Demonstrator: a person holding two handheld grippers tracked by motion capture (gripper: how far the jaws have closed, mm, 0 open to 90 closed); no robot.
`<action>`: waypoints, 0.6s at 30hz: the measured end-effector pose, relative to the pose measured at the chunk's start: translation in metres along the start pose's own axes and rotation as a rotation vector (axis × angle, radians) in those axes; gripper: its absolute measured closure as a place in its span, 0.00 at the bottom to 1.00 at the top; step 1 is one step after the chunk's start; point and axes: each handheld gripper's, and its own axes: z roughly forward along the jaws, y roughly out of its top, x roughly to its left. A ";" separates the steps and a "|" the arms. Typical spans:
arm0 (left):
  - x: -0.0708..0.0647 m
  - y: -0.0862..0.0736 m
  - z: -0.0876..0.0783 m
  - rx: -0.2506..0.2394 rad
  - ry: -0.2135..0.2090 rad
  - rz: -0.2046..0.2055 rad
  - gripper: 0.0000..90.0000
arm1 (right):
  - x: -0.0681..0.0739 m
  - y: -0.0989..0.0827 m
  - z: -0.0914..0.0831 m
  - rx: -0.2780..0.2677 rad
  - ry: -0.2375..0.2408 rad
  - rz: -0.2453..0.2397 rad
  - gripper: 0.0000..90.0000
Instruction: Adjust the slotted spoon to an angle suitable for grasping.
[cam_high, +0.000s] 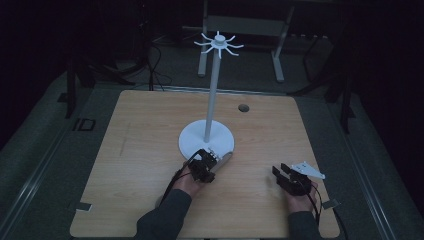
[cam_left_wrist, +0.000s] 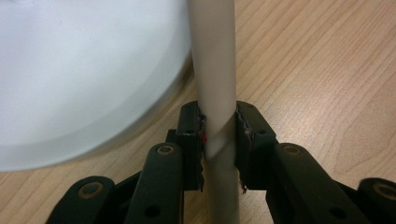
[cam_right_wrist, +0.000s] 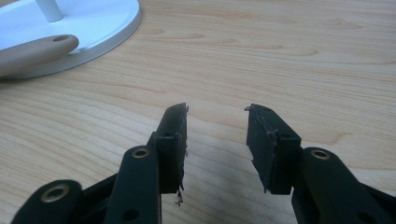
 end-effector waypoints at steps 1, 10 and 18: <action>0.000 0.000 -0.001 -0.006 0.003 -0.003 0.82 | 0.000 0.000 0.000 -0.001 0.000 -0.001 0.64; 0.003 -0.002 -0.016 -0.076 0.018 -0.033 0.82 | 0.000 0.000 0.000 0.001 0.000 0.000 0.64; 0.004 -0.003 -0.031 -0.160 0.043 -0.072 0.82 | 0.000 0.000 0.000 0.001 -0.001 -0.002 0.64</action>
